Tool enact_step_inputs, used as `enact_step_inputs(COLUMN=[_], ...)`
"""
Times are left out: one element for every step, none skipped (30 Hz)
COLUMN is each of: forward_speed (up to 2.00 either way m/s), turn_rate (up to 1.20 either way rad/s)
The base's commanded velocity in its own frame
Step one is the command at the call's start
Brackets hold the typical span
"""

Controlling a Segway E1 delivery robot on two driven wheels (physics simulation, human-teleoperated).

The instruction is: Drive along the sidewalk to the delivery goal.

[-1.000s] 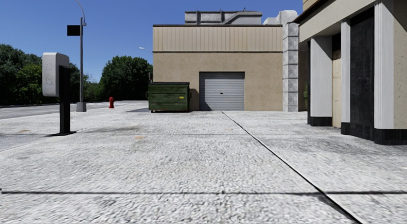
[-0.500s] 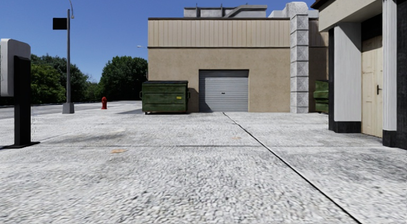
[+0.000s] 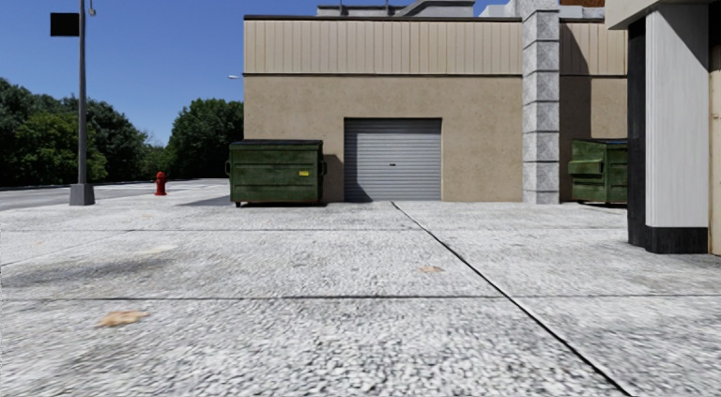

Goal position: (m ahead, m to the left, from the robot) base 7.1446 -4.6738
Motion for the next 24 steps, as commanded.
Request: enact_step_inputs(forward_speed=[2.0,2.0,2.0,2.0,2.0,2.0,2.0,2.0,2.0,2.0,2.0,2.0,2.0,2.0,2.0,2.0,2.0,2.0,2.0,2.0,2.0,2.0,2.0,2.0], turn_rate=[-0.36,-0.36,-0.37,-0.37,-0.39,-0.4,-0.4,-0.4,-0.41,-0.42,-0.42,-0.42,-0.42,-0.42,-0.42,-0.42,-0.42,-0.42,-0.42,-0.42,-0.42,-0.42,-0.42,-0.42])
